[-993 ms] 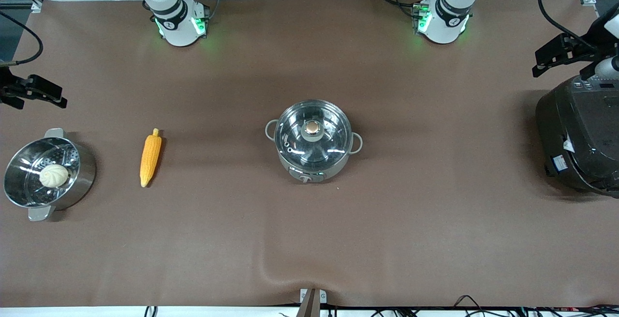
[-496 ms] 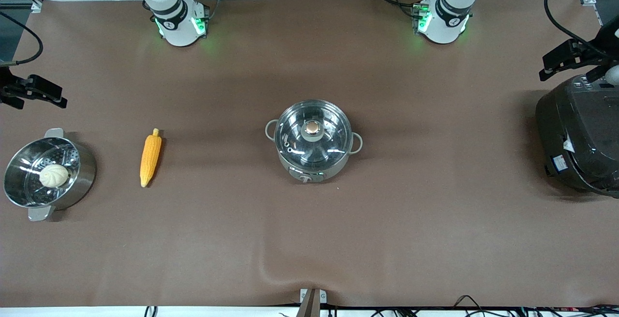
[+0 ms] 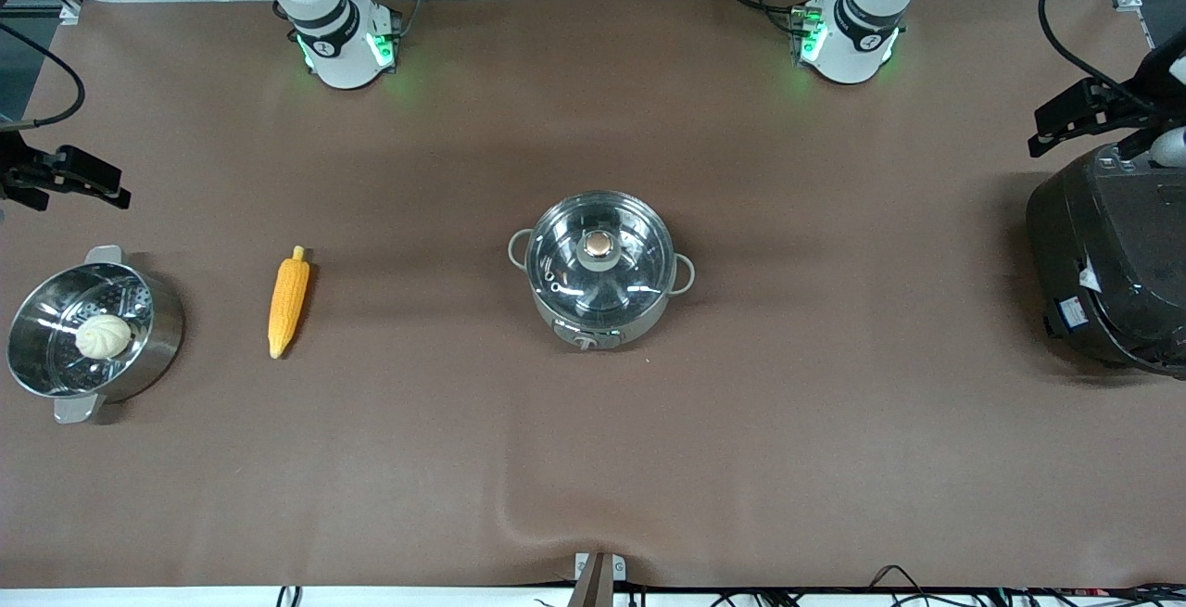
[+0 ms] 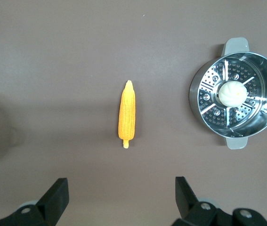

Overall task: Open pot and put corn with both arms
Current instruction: 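Move the right gripper toward the corn while the left gripper reaches the pot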

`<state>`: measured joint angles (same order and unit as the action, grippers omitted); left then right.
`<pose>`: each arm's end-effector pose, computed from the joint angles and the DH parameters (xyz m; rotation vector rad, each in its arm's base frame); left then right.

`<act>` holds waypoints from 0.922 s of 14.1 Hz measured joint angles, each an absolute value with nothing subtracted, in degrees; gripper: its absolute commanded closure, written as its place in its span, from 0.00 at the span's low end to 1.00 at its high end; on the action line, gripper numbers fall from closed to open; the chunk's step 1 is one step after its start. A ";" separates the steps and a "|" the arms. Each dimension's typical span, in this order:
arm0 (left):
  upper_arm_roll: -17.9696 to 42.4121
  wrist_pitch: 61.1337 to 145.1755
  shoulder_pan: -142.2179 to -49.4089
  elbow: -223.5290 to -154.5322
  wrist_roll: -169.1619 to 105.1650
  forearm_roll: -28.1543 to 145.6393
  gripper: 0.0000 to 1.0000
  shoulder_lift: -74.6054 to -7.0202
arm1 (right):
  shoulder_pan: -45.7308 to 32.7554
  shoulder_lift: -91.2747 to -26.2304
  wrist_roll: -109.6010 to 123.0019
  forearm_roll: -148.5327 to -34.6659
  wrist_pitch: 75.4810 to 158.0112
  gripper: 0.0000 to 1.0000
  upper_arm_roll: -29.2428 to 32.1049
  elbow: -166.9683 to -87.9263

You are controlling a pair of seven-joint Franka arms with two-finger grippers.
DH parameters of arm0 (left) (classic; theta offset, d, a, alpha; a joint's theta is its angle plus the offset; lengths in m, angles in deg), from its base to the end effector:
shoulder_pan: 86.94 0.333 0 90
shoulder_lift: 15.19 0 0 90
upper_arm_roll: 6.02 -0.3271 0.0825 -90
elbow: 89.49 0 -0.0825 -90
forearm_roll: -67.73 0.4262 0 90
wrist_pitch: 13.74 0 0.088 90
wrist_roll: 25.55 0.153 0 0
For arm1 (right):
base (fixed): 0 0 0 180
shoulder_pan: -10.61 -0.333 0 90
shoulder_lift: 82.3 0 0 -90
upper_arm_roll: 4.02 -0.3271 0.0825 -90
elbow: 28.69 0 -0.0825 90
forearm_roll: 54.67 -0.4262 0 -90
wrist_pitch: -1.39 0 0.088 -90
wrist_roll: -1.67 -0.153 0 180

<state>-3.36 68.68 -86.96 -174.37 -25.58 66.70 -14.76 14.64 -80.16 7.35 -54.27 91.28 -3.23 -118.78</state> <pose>0.5780 -0.0301 0.6280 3.1235 -0.0754 -0.0560 0.6032 -0.0518 0.5662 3.1371 0.0237 -0.0649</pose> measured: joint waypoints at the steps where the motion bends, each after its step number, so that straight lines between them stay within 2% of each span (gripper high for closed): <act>1: -3.23 68.69 -87.00 -174.37 -25.58 66.70 0.00 -15.15 | 14.63 -80.10 7.35 -54.27 92.47 0.00 -3.26 -119.73; 6: -3.22 69.35 -86.90 -174.46 -25.59 66.70 0.00 -17.97 | 14.61 -79.80 7.35 -54.29 100.14 0.00 -3.37 -125.38; 10: -3.04 71.90 -87.38 -174.45 -25.75 66.58 0.00 -24.12 | 14.22 -78.28 7.35 -54.32 111.88 0.00 -3.50 -133.88; 13: -2.65 76.29 -92.42 -174.03 -31.26 66.31 0.00 -28.93 | 14.00 -75.99 7.33 -54.32 117.06 0.00 -3.52 -137.53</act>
